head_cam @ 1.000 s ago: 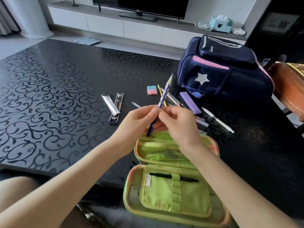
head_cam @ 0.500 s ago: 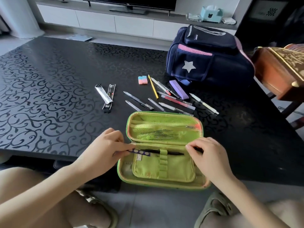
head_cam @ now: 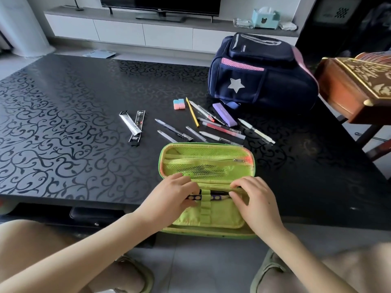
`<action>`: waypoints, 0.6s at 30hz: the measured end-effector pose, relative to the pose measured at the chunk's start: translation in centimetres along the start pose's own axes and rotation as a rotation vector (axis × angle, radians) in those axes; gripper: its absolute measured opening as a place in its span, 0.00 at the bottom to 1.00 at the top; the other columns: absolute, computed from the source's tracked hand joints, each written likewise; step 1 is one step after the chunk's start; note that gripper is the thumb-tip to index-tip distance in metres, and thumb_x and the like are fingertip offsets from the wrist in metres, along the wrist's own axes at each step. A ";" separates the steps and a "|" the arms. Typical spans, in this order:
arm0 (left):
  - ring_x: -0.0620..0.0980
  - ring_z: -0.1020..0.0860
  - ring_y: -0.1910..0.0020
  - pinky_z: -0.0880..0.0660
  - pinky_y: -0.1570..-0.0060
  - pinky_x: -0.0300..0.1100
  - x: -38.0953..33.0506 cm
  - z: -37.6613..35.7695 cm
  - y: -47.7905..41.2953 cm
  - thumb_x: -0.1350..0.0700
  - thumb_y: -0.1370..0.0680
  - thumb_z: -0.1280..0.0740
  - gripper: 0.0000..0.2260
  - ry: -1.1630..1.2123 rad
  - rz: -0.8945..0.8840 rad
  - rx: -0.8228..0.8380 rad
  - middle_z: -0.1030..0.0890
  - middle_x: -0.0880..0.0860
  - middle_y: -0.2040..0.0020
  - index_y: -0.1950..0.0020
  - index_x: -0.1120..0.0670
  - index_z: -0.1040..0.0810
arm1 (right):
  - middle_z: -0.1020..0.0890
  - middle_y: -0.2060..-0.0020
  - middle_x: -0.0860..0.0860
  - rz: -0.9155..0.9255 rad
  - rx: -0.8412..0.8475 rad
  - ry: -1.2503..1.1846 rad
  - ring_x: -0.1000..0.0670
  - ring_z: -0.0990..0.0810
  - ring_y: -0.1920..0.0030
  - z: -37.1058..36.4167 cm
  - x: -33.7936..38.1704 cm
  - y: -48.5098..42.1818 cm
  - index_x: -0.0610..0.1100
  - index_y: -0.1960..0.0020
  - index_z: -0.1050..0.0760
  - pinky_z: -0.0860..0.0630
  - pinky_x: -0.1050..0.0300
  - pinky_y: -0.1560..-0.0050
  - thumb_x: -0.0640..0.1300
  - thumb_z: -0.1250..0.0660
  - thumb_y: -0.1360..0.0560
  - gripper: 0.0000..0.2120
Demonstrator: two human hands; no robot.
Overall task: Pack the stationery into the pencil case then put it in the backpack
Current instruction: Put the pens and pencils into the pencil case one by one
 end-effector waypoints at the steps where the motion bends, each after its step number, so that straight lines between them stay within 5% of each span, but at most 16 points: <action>1: 0.52 0.26 0.63 0.24 0.64 0.44 0.0 -0.1 -0.3 0.56 0.35 0.23 0.11 -0.001 0.003 0.000 0.22 0.49 0.63 0.58 0.54 0.23 | 0.19 0.60 0.53 0.010 -0.001 0.000 0.49 0.23 0.58 0.0 -0.1 0.0 0.44 0.56 0.21 0.25 0.56 0.57 0.38 0.25 0.33 0.08; 9: 0.46 0.29 0.55 0.34 0.56 0.34 3.0 1.3 0.7 0.38 0.36 0.33 0.17 0.071 0.165 -0.023 0.24 0.45 0.55 0.56 0.49 0.21 | 0.20 0.60 0.54 0.027 -0.007 0.038 0.50 0.24 0.59 0.1 -0.3 0.0 0.46 0.59 0.22 0.26 0.53 0.58 0.47 0.25 0.34 0.09; 14: 0.47 0.28 0.54 0.35 0.54 0.30 4.7 1.7 0.7 0.35 0.36 0.37 0.19 0.107 0.199 0.003 0.24 0.44 0.55 0.56 0.46 0.21 | 0.21 0.59 0.56 0.020 0.035 0.038 0.52 0.25 0.57 0.8 -0.3 -1.6 0.48 0.61 0.22 0.30 0.56 0.54 0.53 0.28 0.35 0.09; 18: 0.43 0.28 0.60 0.34 0.59 0.33 6.6 3.3 -1.6 0.38 0.32 0.36 0.14 0.128 0.248 -0.104 0.26 0.43 0.61 0.59 0.47 0.21 | 0.19 0.59 0.55 -0.032 0.032 -0.040 0.53 0.25 0.55 1.7 0.0 -6.1 0.47 0.60 0.20 0.31 0.58 0.48 0.46 0.29 0.30 0.04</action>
Point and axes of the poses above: each hand's wrist, its own y-axis away from the middle knuckle, its own z-axis out of the back of the hand, x = y × z, the point moved 2 cm from there along -y, towards the middle knuckle
